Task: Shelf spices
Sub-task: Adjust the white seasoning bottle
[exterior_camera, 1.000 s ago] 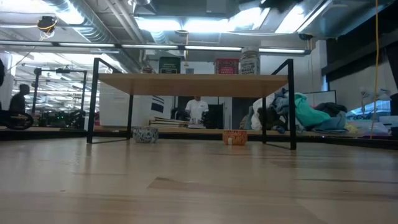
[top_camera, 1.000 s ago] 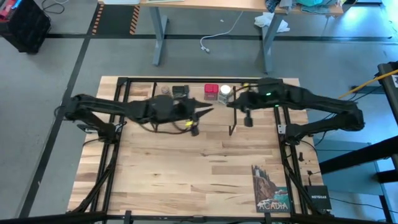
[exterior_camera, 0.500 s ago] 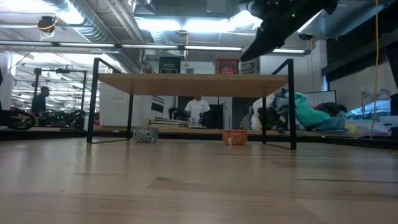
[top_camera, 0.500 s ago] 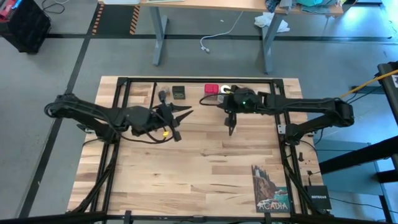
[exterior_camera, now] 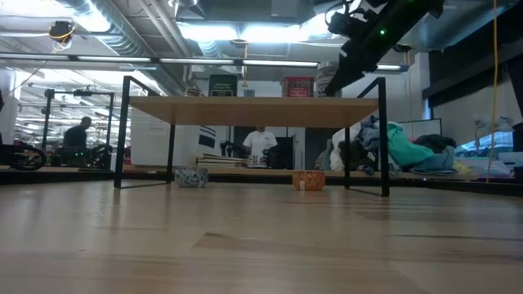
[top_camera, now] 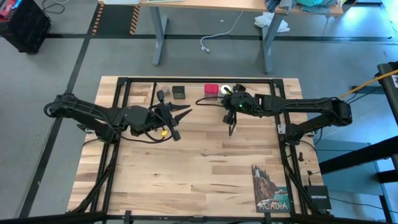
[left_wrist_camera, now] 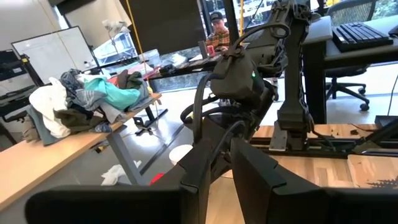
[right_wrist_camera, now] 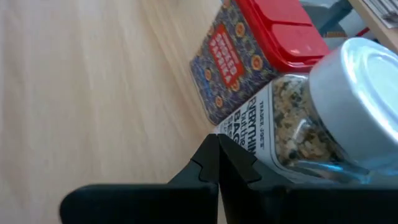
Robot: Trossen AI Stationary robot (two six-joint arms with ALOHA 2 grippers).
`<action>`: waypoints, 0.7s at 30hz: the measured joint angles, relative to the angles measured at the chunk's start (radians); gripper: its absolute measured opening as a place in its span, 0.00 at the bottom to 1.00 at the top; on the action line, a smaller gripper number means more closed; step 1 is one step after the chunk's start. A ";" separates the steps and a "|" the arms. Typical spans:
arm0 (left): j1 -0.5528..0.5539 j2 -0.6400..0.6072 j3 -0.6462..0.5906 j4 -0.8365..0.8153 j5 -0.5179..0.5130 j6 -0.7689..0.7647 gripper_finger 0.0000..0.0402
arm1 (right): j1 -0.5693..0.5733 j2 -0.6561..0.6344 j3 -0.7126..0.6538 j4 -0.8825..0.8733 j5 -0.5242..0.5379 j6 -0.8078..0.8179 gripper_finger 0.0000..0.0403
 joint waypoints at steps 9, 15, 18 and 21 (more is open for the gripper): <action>0.000 0.000 0.000 -0.007 0.000 0.002 0.14 | -0.002 0.000 0.000 -0.027 0.069 0.007 0.00; 0.000 0.000 0.000 -0.017 0.000 0.000 0.14 | -0.002 0.000 0.000 -0.037 0.078 0.023 0.00; 0.000 0.000 0.000 -0.017 0.000 -0.001 0.14 | -0.002 0.000 0.000 -0.048 0.104 0.023 0.00; 0.000 0.000 0.000 -0.017 0.000 0.001 0.14 | -0.002 0.000 0.000 -0.055 0.112 0.026 0.00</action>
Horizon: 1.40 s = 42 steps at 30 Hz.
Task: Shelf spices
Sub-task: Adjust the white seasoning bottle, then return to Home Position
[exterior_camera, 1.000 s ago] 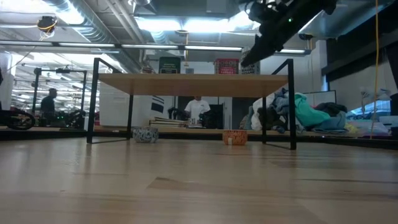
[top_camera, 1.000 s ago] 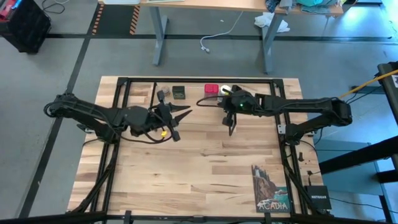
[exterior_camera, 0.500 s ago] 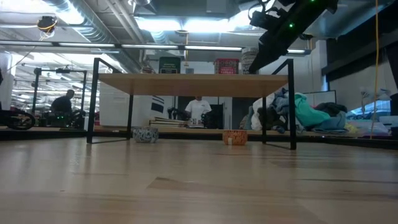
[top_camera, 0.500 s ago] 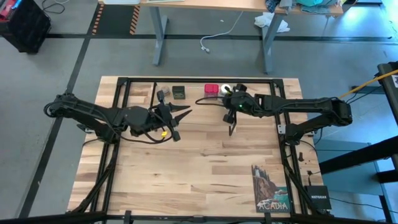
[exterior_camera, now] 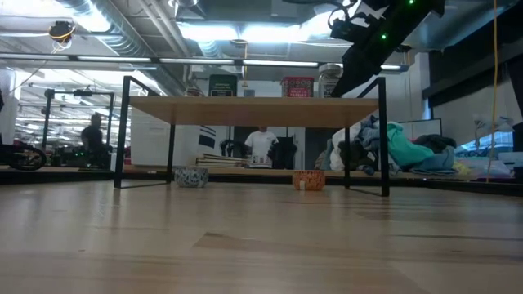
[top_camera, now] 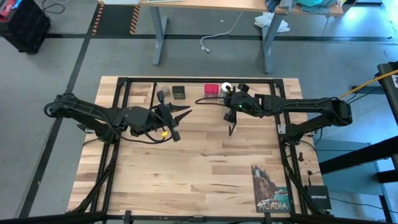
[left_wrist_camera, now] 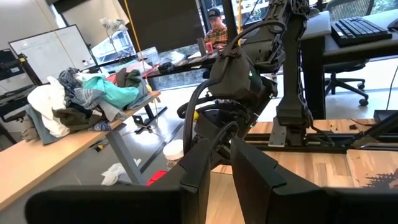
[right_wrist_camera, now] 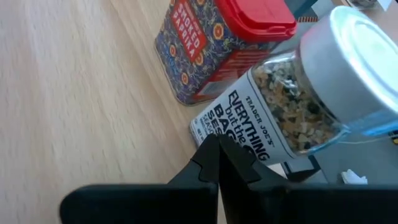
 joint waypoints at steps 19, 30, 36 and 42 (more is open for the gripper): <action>-0.007 -0.006 -0.001 -0.083 -0.030 -0.005 0.14 | 0.072 0.000 0.001 0.188 -0.261 -0.027 0.00; -0.009 -0.244 -0.001 -0.262 0.089 -0.080 0.14 | 0.241 -0.198 0.126 0.275 -0.428 -0.129 0.00; -0.012 -0.468 -0.001 -0.408 0.090 -0.095 0.14 | 0.294 -0.439 0.192 0.198 -0.411 -0.177 0.00; -0.012 -0.642 -0.004 -0.643 0.090 -0.201 0.14 | 0.332 -0.671 0.182 -0.032 -0.273 -0.135 0.00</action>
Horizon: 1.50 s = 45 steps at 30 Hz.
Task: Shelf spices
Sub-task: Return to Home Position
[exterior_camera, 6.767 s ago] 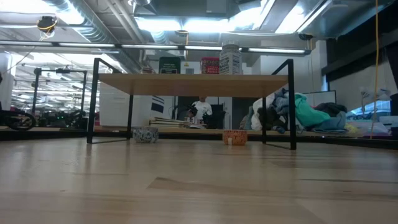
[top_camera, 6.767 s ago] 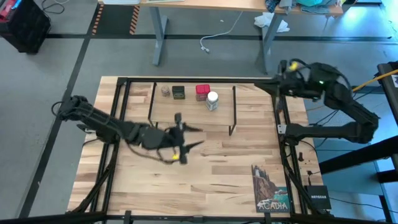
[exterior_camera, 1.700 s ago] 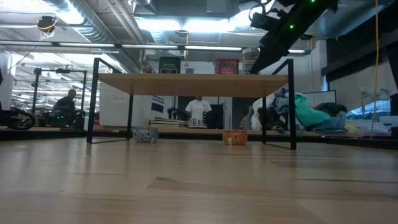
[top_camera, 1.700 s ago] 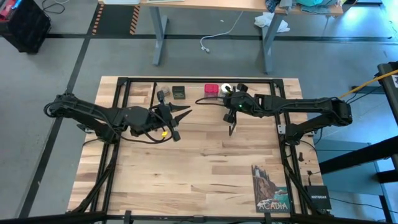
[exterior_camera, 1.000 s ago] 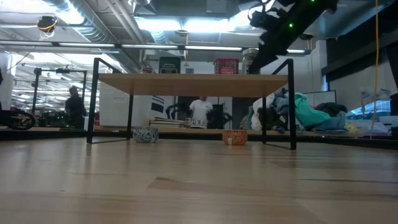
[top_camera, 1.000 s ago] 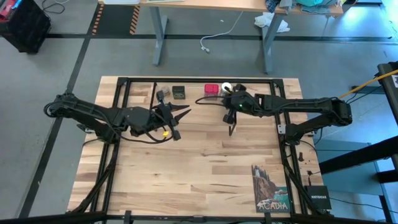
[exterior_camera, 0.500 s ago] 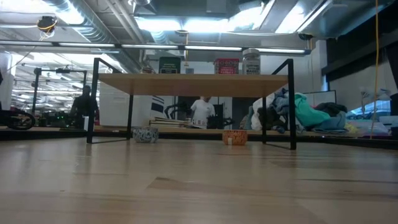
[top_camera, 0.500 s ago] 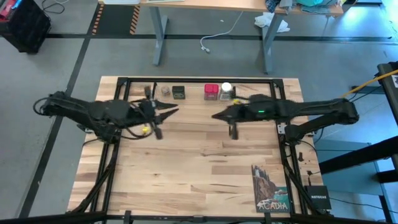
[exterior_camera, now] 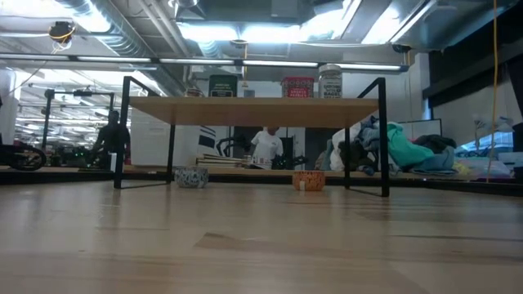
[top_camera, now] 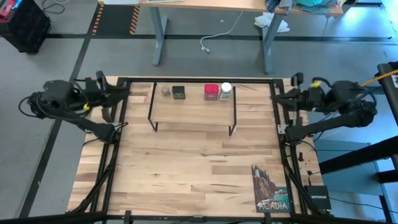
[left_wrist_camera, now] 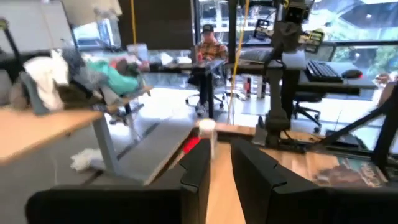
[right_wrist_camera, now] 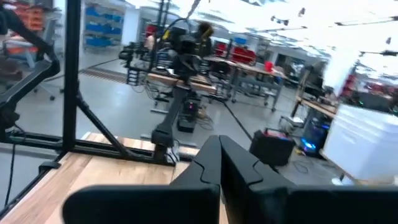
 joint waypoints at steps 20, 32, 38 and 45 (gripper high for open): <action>0.000 -0.247 -0.566 0.316 0.155 -0.020 0.14 | 0.009 -0.286 -0.684 0.431 -0.024 0.057 0.00; 0.005 -0.246 -0.839 0.640 0.195 -0.040 0.14 | 0.009 -0.248 -0.873 0.674 -0.140 0.106 0.00; 0.037 -0.246 -0.926 0.736 0.210 -0.041 0.07 | 0.009 -0.247 -0.944 0.773 -0.193 0.117 0.00; 0.088 -0.246 -0.987 0.777 0.293 -0.068 0.01 | 0.009 -0.247 -1.045 0.878 -0.193 0.156 0.00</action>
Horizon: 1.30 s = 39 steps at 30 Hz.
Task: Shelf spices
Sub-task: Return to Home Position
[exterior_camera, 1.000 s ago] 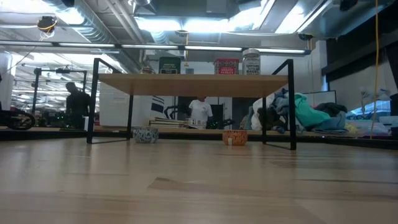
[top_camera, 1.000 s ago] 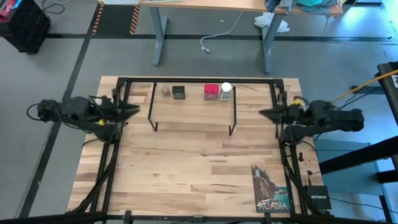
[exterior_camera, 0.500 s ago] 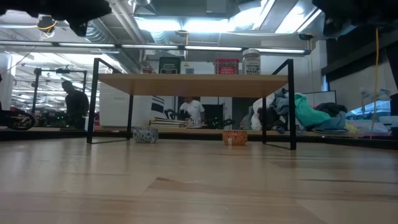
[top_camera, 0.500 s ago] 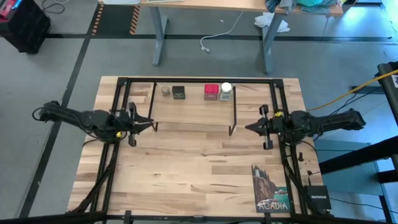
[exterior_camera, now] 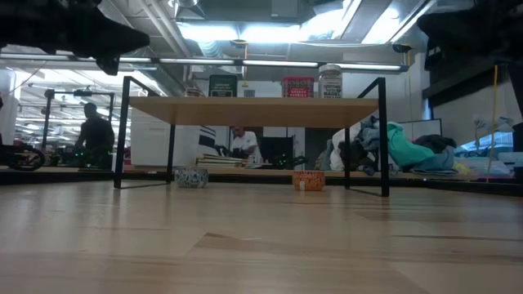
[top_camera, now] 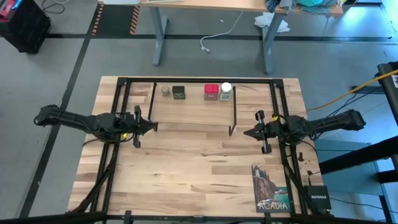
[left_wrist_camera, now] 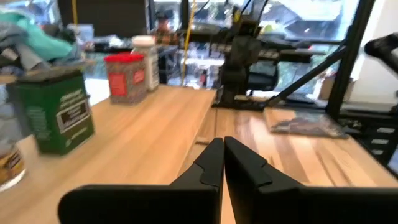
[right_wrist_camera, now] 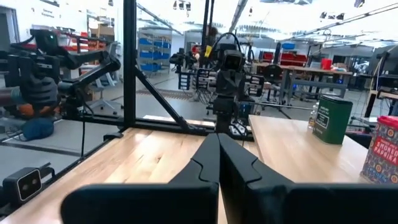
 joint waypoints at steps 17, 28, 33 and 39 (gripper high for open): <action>0.202 0.000 -0.101 0.053 0.186 0.056 0.00 | -0.235 -0.002 -0.073 0.046 -0.160 0.057 0.00; 0.274 -0.030 -0.108 0.022 0.284 0.083 0.00 | -0.490 -0.003 -0.073 0.023 -0.389 0.085 0.00; 0.288 -0.127 -0.108 -0.064 0.288 0.078 0.00 | -0.556 -0.012 -0.073 0.028 -0.447 0.107 0.00; 0.291 -0.287 -0.108 -0.134 0.288 0.079 0.00 | -0.619 -0.060 -0.073 -0.014 -0.472 0.110 0.00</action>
